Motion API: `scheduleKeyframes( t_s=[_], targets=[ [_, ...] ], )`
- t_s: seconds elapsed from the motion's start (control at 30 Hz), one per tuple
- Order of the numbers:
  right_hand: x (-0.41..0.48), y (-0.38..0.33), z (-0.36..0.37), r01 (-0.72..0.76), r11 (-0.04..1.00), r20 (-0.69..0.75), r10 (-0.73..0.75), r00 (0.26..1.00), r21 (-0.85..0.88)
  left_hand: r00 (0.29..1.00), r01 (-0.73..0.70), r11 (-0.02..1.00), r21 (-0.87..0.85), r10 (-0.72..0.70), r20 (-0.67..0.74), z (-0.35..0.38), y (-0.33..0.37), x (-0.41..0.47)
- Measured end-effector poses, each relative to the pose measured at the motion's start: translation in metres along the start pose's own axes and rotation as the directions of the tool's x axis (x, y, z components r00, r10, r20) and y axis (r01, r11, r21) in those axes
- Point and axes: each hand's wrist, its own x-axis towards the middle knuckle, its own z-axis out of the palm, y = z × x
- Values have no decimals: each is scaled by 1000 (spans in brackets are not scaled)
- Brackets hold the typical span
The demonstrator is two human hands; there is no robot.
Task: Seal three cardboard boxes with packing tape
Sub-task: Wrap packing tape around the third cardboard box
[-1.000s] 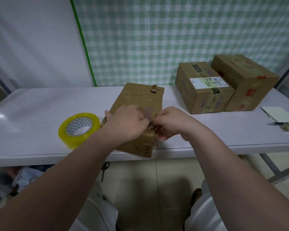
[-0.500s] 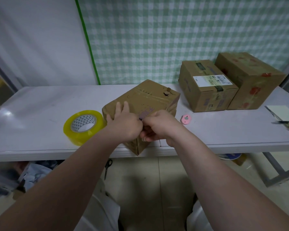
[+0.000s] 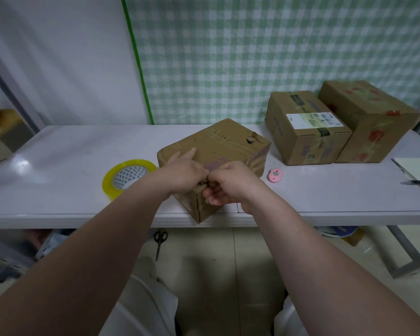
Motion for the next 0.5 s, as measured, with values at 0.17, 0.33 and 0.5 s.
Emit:
scheduleKeyframes(
  t_s=[0.17,0.33,0.5],
  targets=[
    [2,0,-1,16,999,-2,-17,1000,-43,997,79,961,-266,-83,-6,4,-7,-5],
    [0,-1,-2,36,999,16,-36,999,-17,997,71,939,-335,-66,26,4,-14,2],
    [3,4,-6,90,989,-36,-95,995,-118,1000,-7,881,-473,-1,-18,5,-30,2]
  ],
)
